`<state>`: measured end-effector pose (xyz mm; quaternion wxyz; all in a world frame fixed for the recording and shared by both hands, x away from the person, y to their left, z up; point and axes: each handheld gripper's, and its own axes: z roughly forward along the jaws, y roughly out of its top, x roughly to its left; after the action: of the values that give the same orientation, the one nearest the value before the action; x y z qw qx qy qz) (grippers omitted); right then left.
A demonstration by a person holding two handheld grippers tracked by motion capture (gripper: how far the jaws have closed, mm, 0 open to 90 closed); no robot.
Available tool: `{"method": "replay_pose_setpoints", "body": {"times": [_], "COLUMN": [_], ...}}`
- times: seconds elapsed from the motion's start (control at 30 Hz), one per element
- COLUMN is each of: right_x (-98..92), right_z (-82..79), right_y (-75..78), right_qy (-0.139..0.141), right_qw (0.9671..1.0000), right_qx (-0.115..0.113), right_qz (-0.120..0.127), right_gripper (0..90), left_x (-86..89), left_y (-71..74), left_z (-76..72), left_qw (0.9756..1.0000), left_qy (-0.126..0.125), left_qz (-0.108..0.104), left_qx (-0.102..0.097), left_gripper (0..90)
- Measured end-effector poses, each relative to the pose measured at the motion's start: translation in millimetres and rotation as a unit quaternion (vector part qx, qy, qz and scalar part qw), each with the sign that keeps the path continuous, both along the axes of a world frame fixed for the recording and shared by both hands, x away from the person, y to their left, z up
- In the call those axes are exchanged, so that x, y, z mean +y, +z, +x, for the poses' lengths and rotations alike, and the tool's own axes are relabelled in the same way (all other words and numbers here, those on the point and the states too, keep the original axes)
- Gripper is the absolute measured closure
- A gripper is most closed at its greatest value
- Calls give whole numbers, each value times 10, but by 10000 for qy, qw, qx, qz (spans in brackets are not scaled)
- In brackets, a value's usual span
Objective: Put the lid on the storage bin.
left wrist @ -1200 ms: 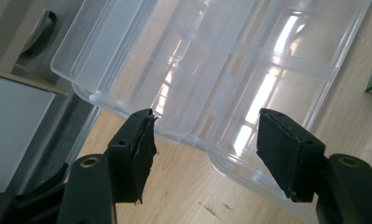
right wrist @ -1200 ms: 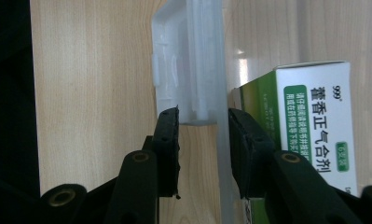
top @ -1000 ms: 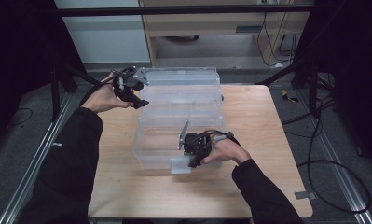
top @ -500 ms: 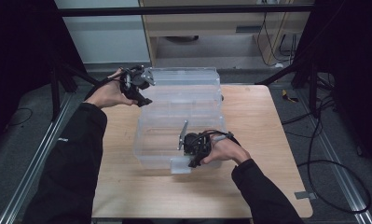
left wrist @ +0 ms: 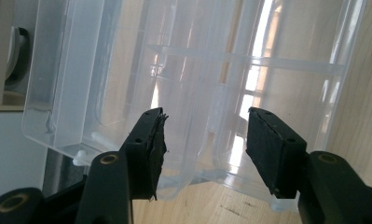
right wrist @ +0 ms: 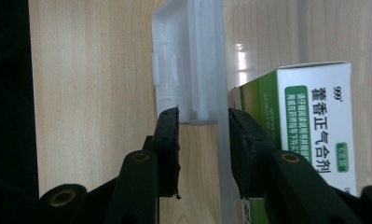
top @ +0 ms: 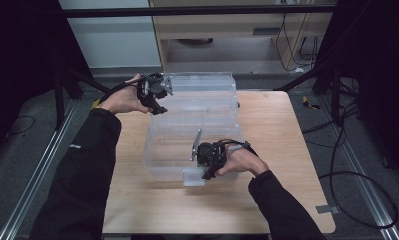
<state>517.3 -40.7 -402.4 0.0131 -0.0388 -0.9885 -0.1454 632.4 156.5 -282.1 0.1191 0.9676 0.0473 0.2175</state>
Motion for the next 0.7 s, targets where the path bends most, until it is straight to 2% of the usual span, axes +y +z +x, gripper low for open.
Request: {"method": "replay_pose_setpoints", "body": {"times": [0.5, 0.7], "right_x": [5, 7], "right_z": [-9, -14], "right_y": [-3, 0], "right_qy": [-11, -25], "right_qw": [10000, 10000], "right_qx": [-20, -34], "right_qz": [10, -8], "right_gripper": [657, 658], "left_x": [-206, -262], "left_y": [-141, -161], "left_z": [45, 65], "left_qw": [9992, 9990], "left_qy": [-113, -103], "left_qz": [371, 422], "left_qx": [-61, -71], "left_gripper": [521, 550]}}
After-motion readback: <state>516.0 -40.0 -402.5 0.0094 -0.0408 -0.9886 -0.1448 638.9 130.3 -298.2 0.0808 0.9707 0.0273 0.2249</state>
